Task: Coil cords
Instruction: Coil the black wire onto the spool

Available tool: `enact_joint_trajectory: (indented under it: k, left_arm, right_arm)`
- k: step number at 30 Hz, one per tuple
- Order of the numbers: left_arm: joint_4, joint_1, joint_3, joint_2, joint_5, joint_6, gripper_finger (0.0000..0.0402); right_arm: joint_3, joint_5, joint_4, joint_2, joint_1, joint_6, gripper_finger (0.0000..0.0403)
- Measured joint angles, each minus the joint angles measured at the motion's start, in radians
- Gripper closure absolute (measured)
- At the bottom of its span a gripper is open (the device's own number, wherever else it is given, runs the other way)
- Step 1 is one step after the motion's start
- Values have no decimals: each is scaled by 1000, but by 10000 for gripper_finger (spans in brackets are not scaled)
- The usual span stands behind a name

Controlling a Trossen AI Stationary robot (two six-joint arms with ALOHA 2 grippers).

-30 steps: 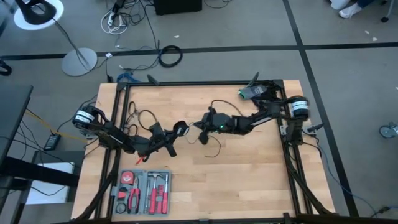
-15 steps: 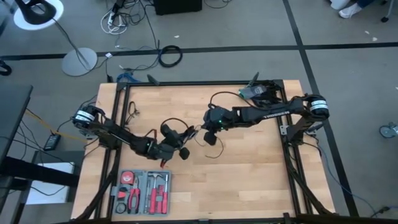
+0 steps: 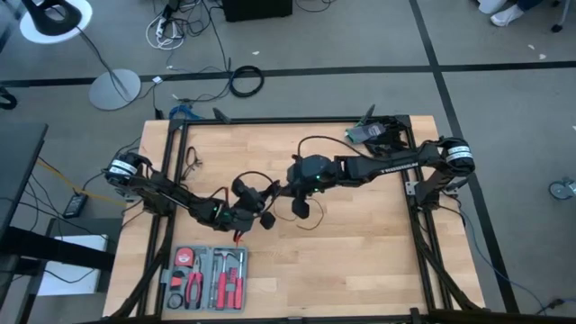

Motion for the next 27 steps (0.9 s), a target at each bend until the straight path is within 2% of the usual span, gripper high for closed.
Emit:
enact_joint_trajectory:
  k: [5, 13, 21, 24, 27]
  left_arm:
    - [46, 3, 0, 0, 6, 5, 401]
    - [52, 3, -6, 1, 11, -53, 401]
    - [82, 4, -5, 0, 5, -57, 401]
    - [178, 3, -47, -1, 6, -57, 401]
    - [382, 1, -140, -1, 11, -51, 401]
  right_arm:
    - [2, -3, 131, 94, 1, -29, 403]
    - [2, -1, 170, 174, 7, -90, 384]
    - [0, 126, 93, 184, 44, -157, 349]
    - [-17, 179, 110, 183, 62, -172, 343]
    - [-78, 225, 182, 182, 78, -177, 343]
